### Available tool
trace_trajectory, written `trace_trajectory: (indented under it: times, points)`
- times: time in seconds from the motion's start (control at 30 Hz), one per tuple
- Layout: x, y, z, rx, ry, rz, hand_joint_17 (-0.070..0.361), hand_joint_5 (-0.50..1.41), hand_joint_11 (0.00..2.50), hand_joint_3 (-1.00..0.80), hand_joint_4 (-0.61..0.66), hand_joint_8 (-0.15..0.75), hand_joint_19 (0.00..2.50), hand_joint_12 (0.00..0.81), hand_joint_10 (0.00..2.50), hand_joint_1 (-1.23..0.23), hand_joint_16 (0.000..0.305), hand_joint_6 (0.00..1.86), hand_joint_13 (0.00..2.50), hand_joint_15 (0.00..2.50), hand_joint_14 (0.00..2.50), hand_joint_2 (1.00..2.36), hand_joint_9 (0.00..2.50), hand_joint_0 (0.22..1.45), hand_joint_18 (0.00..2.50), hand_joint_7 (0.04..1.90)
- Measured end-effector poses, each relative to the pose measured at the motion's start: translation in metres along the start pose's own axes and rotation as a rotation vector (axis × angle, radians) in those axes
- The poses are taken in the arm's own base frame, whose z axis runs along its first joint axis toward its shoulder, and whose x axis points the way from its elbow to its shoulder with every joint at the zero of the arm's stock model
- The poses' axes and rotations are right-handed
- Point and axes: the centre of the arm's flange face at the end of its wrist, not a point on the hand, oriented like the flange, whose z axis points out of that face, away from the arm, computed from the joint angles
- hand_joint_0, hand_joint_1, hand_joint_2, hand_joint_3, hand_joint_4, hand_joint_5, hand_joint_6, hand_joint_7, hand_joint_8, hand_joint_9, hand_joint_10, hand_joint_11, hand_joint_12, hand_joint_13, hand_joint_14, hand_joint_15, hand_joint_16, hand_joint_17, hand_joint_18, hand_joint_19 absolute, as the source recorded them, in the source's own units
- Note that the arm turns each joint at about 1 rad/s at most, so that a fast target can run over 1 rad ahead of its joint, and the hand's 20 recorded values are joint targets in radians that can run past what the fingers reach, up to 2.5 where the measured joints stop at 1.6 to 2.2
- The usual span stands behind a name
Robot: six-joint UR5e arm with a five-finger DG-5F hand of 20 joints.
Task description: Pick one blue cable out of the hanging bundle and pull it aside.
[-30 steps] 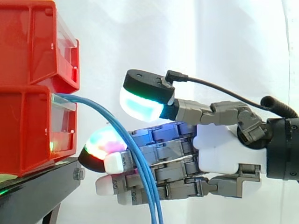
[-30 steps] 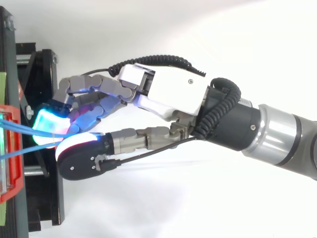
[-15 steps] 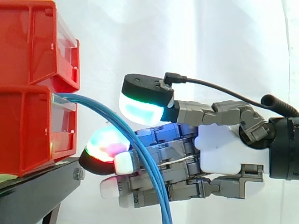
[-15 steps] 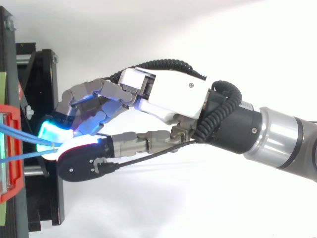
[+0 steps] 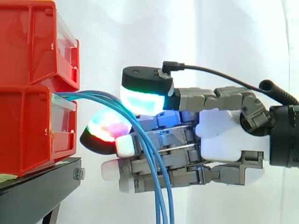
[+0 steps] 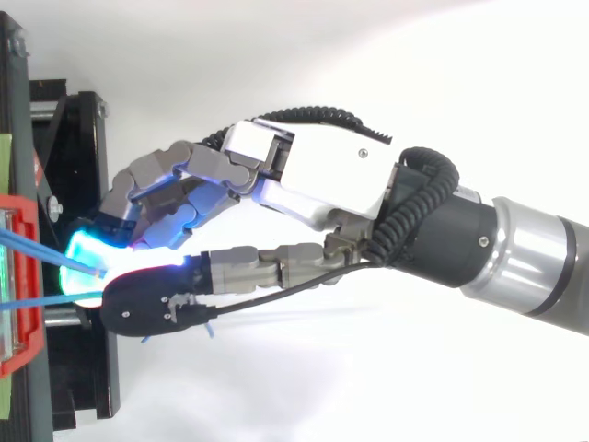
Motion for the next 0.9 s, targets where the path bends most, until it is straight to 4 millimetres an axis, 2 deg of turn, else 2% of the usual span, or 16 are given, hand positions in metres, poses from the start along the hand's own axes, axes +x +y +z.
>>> trace_trajectory:
  times: [0.03, 0.13, 0.2, 0.23, 0.33, 0.57, 0.77, 0.83, 0.9]
  points:
    - [-0.0003, 0.0021, -0.0005, 0.001, 0.0, 0.0, 0.058, -0.16, 0.59, 0.01, -0.14, 0.254, 0.32, 0.229, 0.02, -0.77, 0.026, 0.98, 0.77, 0.4, 0.02, 1.02, 0.93, 0.66, 0.49, 0.89]
    - [-0.0018, 0.0075, -0.0026, 0.013, 0.001, -0.003, 0.054, -0.16, 0.61, 0.02, -0.23, 0.243, 0.34, 0.219, 0.02, -0.79, 0.024, 0.99, 0.79, 0.42, 0.02, 1.02, 0.94, 0.7, 0.5, 0.98]
    - [-0.0027, 0.0085, -0.004, 0.023, 0.001, -0.003, 0.053, -0.17, 0.62, 0.02, -0.24, 0.243, 0.36, 0.215, 0.02, -0.8, 0.023, 0.99, 0.79, 0.43, 0.02, 1.02, 0.94, 0.71, 0.5, 1.02]
    - [-0.0032, 0.0087, -0.0049, 0.031, 0.002, -0.001, 0.052, -0.17, 0.62, -0.01, -0.21, 0.237, 0.37, 0.215, 0.02, -0.81, 0.023, 1.0, 0.8, 0.43, 0.02, 1.02, 0.95, 0.73, 0.51, 1.07]
    - [-0.0038, 0.0079, -0.0066, 0.045, 0.002, 0.011, 0.052, -0.17, 0.63, -0.04, -0.21, 0.233, 0.37, 0.214, 0.02, -0.81, 0.023, 1.0, 0.8, 0.44, 0.02, 1.02, 0.96, 0.74, 0.51, 0.99]
    - [-0.0047, 0.0058, -0.0094, 0.071, 0.002, 0.039, 0.053, -0.14, 0.63, -0.06, -0.18, 0.237, 0.37, 0.209, 0.02, -0.79, 0.023, 0.98, 0.82, 0.43, 0.02, 1.02, 1.05, 0.67, 0.54, 1.08]
    - [-0.0049, 0.0055, -0.01, 0.075, 0.002, 0.043, 0.054, -0.14, 0.63, -0.04, -0.2, 0.243, 0.37, 0.214, 0.02, -0.8, 0.024, 0.97, 0.83, 0.43, 0.02, 1.02, 1.06, 0.69, 0.53, 1.19]
    - [-0.0049, 0.0055, -0.01, 0.075, 0.002, 0.043, 0.056, -0.14, 0.62, -0.06, -0.19, 0.241, 0.38, 0.218, 0.02, -0.79, 0.025, 0.98, 0.83, 0.43, 0.02, 1.02, 1.06, 0.67, 0.53, 1.07]
    - [-0.0048, 0.0054, -0.01, 0.075, 0.002, 0.042, 0.059, -0.13, 0.59, -0.07, -0.12, 0.243, 0.39, 0.223, 0.02, -0.78, 0.026, 0.97, 0.84, 0.43, 0.02, 1.01, 1.08, 0.65, 0.52, 1.08]
